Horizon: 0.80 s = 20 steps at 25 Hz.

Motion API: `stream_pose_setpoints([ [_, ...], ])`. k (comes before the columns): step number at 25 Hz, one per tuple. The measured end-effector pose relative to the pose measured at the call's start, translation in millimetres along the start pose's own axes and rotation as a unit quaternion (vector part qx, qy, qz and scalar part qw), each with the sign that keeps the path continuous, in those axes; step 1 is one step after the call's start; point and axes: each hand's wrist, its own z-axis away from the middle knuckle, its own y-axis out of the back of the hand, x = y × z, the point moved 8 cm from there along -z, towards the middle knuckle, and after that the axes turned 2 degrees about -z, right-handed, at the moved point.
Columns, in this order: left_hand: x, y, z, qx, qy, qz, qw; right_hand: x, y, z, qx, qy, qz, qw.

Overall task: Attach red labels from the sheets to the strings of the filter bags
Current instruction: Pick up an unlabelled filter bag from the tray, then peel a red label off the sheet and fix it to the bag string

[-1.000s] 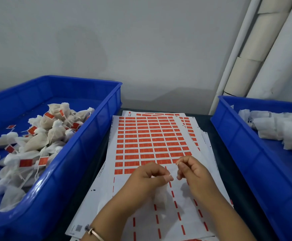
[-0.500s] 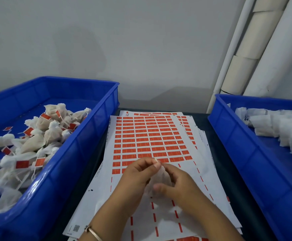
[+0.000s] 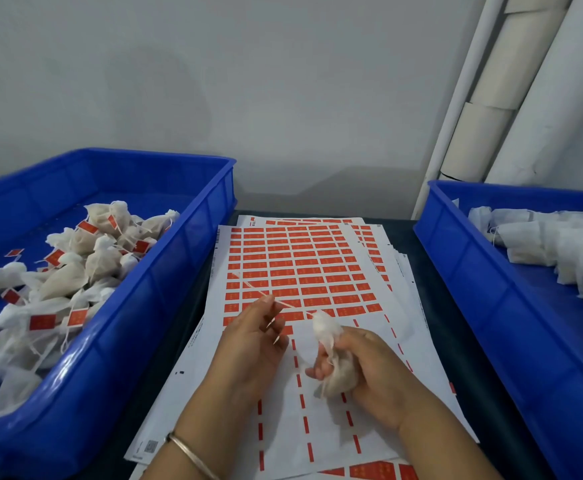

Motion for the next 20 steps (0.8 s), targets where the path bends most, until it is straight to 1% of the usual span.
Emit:
stream_pose_setpoints([
  [3, -6.5, 10.7, -6.5, 0.071, 0.012, -0.039, 0.997, -5.6, 3.2, 1.4, -0.017, 0.017, -0.048, 0.999],
  [4, -8.0, 11.2, -7.5, 0.082, 0.015, -0.040, 0.996, -6.7, 6.4, 0.5, -0.017, 0.026, -0.072, 0.997],
  [7, -8.3, 9.6, -9.2, 0.083, 0.005, -0.032, 0.996, -8.6, 17.9, -1.6, 0.011, 0.037, -0.185, 0.982],
  [8, -4.5, 9.2, -7.6, 0.083, -0.024, -0.071, 0.994, -9.5, 23.1, -2.8, 0.030, 0.046, -0.218, 0.974],
  [9, 2.6, 7.2, -4.9, 0.079, -0.075, -0.170, 0.979, -11.1, 27.7, -3.3, 0.054, 0.054, -0.236, 0.969],
  [10, 10.2, 1.0, 1.0, 0.067, -0.140, -0.300, 0.941, -12.8, 33.8, -4.2, 0.077, 0.065, -0.240, 0.966],
  [11, 15.0, -10.5, 9.4, 0.036, -0.205, -0.416, 0.885, -14.7, 38.6, -4.5, 0.096, 0.073, -0.234, 0.965],
  [12, 14.0, -23.3, 17.1, -0.013, -0.247, -0.491, 0.835, -16.4, 42.2, -4.5, 0.106, 0.081, -0.216, 0.967],
  [13, 8.0, -34.9, 22.8, -0.070, -0.268, -0.542, 0.793, -16.7, 44.0, -4.7, 0.109, 0.083, -0.194, 0.971],
  [14, 0.5, -44.6, 28.0, -0.118, -0.282, -0.577, 0.758, -16.3, 44.2, -4.7, 0.107, 0.083, -0.167, 0.977],
  [15, -4.6, -51.7, 33.2, -0.150, -0.297, -0.601, 0.727, -15.9, 41.9, -4.1, 0.106, 0.081, -0.130, 0.982],
  [16, -6.4, -55.2, 36.7, -0.164, -0.313, -0.609, 0.710, -15.5, 40.2, -3.6, 0.113, 0.081, -0.075, 0.987],
  [17, -5.9, -56.2, 37.6, -0.166, -0.328, -0.605, 0.706, -15.1, 39.1, -2.9, 0.131, 0.081, -0.007, 0.988],
  [19, -0.3, -53.8, 39.6, -0.152, -0.353, -0.584, 0.715, -16.6, 39.7, -0.7, 0.174, 0.080, 0.122, 0.974],
  [20, 2.7, -52.9, 40.8, -0.146, -0.358, -0.576, 0.720, -18.9, 38.9, 0.6, 0.178, 0.080, 0.174, 0.965],
])
